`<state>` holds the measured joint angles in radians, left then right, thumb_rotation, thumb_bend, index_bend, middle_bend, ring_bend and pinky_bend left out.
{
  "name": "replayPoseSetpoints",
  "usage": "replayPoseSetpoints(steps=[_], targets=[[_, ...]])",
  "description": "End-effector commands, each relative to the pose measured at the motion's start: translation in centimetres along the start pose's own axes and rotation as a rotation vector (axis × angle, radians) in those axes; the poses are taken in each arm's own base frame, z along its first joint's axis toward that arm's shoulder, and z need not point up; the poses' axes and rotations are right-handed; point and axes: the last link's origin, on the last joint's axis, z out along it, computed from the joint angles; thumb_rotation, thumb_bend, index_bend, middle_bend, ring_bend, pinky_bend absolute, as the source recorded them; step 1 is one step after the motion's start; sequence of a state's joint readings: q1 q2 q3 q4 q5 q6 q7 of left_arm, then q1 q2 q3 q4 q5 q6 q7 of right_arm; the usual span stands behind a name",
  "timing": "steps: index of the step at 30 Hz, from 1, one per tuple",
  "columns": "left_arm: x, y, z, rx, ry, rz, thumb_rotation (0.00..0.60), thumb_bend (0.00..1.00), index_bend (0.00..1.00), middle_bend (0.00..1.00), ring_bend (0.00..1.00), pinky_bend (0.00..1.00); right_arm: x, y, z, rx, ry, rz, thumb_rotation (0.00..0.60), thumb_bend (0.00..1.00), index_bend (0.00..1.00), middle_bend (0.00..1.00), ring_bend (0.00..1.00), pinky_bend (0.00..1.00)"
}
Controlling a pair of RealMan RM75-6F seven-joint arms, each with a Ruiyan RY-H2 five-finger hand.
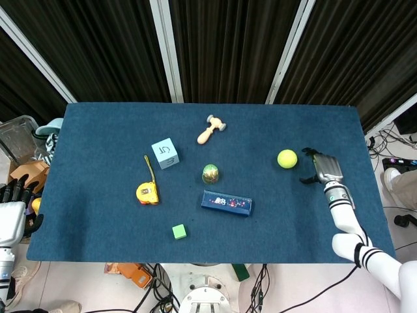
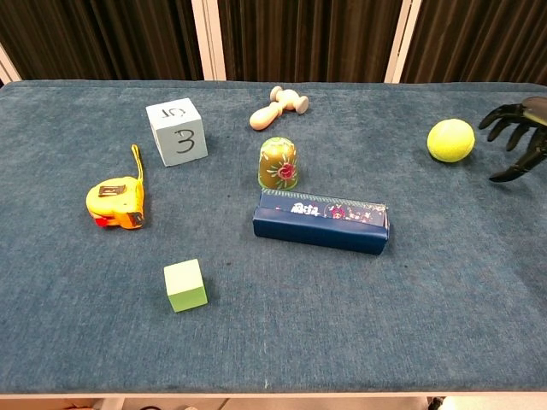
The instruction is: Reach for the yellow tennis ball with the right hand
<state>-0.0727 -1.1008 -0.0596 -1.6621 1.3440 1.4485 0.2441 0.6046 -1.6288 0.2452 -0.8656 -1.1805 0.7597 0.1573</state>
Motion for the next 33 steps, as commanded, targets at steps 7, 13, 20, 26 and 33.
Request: replayPoseSetpoints(steps=[7,13,20,26,33], targets=[[-0.1,0.0,0.1,0.002,-0.005,0.004,0.600,0.28,0.14,0.00,0.00,0.11,-0.4,-2.4,1.3,0.047,-0.005,0.008,0.600,0.22,0.28,0.35,0.42,0.50],[-0.1,0.0,0.1,0.001,-0.009,0.009,0.600,0.28,0.14,0.00,0.00,0.11,-0.8,-3.2,1.8,0.054,-0.010,0.004,0.600,0.28,0.33,0.39,0.47,0.56],[-0.1,-0.2,0.1,0.014,-0.012,0.009,0.600,0.28,0.14,0.00,0.00,0.11,-0.8,-3.9,2.3,0.067,0.012,0.005,0.600,0.42,0.50,0.48,0.62,0.70],[-0.1,-0.2,0.1,0.018,-0.016,0.014,0.600,0.28,0.14,0.00,0.00,0.11,-0.1,-4.2,2.6,0.077,0.066,0.027,0.600,0.49,0.59,0.54,0.67,0.75],[-0.1,0.0,0.0,0.014,-0.016,0.015,0.600,0.28,0.14,0.00,0.00,0.11,2.3,-5.2,1.5,0.164,0.170,0.114,0.600,0.50,0.63,0.55,0.68,0.77]])
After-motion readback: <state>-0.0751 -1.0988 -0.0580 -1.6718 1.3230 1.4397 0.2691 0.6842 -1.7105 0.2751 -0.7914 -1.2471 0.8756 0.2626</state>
